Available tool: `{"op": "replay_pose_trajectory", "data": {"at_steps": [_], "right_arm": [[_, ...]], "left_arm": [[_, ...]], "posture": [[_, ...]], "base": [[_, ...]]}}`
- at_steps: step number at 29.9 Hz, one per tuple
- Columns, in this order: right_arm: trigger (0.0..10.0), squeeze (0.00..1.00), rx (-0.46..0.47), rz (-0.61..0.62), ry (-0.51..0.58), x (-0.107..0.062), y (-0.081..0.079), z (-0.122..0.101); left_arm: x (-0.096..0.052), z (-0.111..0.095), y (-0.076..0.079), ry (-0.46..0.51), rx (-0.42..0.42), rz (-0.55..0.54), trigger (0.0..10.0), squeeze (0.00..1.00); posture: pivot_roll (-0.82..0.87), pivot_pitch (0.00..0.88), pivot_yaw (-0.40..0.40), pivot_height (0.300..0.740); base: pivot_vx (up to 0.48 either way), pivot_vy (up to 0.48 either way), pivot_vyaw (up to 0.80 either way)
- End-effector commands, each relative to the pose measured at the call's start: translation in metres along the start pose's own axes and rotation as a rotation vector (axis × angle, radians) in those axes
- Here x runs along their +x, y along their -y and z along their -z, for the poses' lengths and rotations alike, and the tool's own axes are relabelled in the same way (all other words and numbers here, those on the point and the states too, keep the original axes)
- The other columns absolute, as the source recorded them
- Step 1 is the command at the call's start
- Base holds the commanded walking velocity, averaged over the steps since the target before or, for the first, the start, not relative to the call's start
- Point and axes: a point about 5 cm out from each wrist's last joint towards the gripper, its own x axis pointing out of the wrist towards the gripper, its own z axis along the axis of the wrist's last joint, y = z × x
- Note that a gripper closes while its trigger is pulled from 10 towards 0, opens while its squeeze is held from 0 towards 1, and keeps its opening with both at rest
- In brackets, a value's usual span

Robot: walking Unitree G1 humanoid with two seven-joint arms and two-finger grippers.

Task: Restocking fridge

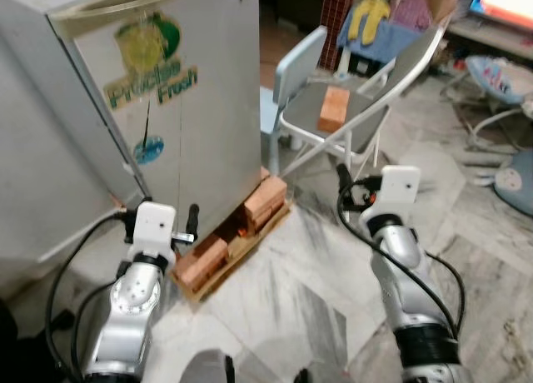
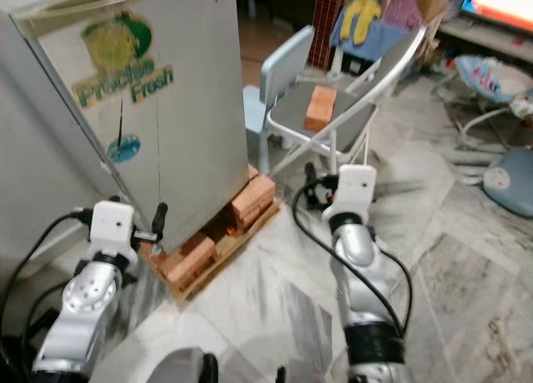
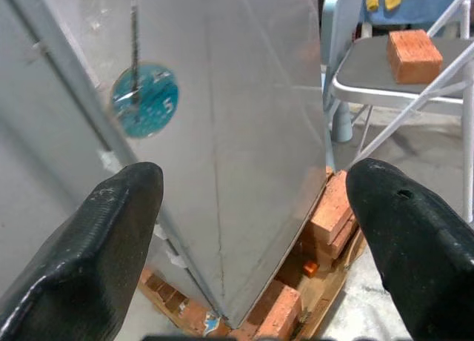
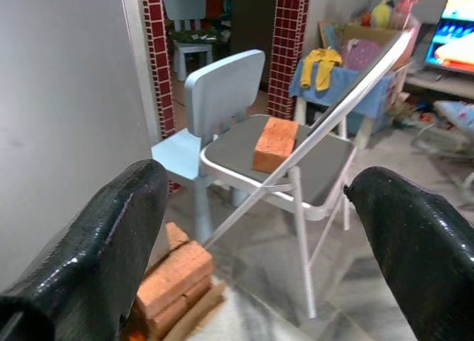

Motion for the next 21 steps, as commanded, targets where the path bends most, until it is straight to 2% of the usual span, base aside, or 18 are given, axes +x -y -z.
{"op": "replay_pose_trajectory", "data": {"at_steps": [1,9,11,18,21], "right_arm": [[10.0,0.00,0.009,-0.038,-0.016,0.0014,-0.0105,0.0018],[10.0,0.00,0.007,-0.052,-0.016,0.0060,-0.0132,-0.0017],[10.0,0.00,0.008,-0.051,-0.012,0.0070,-0.0132,-0.0031],[10.0,0.00,0.007,-0.046,-0.013,0.0065,-0.0117,-0.0032],[10.0,0.00,0.013,-0.048,-0.022,0.0064,-0.0123,-0.0024]], "left_arm": [[-0.0032,0.0026,-0.0109,-0.012,0.018,-0.037,10.0,0.00],[-0.0049,-0.0002,-0.0145,0.005,0.052,-0.030,10.0,0.00],[-0.0046,-0.0012,-0.0141,0.010,0.082,-0.011,10.0,0.00],[-0.0032,-0.0029,-0.0135,0.018,0.067,-0.005,10.0,0.00],[-0.0033,-0.0045,-0.0119,0.029,0.065,0.010,10.0,0.00]], "posture": [[0.12,0.092,-0.041,0.740],[0.12,0.099,-0.051,0.740],[0.12,0.101,-0.049,0.740],[0.12,0.105,-0.050,0.740],[0.12,0.109,-0.051,0.740]], "base": [[0.000,0.480,0.00],[0.000,0.472,0.00],[0.287,0.383,-0.26],[0.323,0.356,0.00],[0.381,0.208,-0.57]]}}
